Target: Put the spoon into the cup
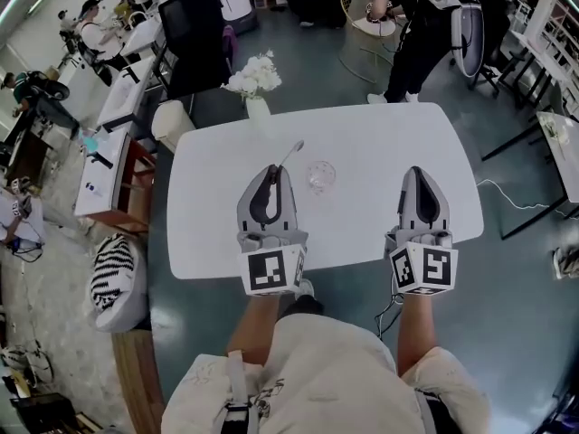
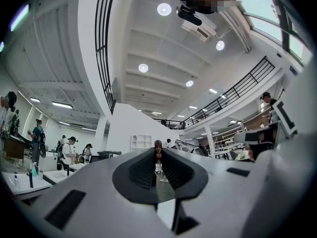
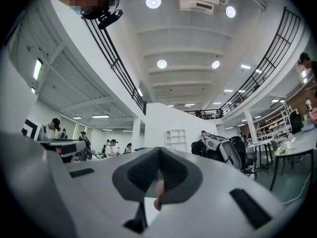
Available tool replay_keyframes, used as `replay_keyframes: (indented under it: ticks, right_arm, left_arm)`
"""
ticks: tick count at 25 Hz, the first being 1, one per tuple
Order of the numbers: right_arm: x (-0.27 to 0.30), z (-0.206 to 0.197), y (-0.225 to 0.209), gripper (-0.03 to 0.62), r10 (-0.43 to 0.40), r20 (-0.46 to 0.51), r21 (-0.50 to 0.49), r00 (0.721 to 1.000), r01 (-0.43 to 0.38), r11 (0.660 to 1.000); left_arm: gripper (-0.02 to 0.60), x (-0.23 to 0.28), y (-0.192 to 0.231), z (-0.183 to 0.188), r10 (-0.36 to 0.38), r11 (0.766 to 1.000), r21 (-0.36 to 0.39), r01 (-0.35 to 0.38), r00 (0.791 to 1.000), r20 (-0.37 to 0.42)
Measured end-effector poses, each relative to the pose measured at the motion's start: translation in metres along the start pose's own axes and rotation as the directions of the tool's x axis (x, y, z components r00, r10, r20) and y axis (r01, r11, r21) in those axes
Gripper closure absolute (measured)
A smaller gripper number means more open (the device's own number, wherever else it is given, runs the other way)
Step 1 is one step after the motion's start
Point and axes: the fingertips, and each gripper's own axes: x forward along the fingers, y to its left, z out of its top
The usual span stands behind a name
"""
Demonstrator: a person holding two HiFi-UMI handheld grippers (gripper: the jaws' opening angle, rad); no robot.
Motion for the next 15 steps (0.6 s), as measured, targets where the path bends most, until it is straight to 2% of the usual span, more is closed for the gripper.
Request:
replay_keyframes:
  ticks: [7, 15]
  right_arm:
    - [0.069, -0.017, 0.026, 0.606, -0.011, -0.016, -0.002, 1.0, 0.011, 1.0]
    - [0.105, -0.038, 0.042, 0.606, -0.036, -0.029, -0.009, 0.999, 0.036, 0.999]
  left_arm:
    - [0.548, 0.054, 0.048, -0.019, -0.029, 0.999, -0.014, 0.029, 1.0, -0.012]
    - [0.548, 0.086, 0.076, -0.045, -0.072, 0.997, -0.036, 0.071, 0.997, -0.032]
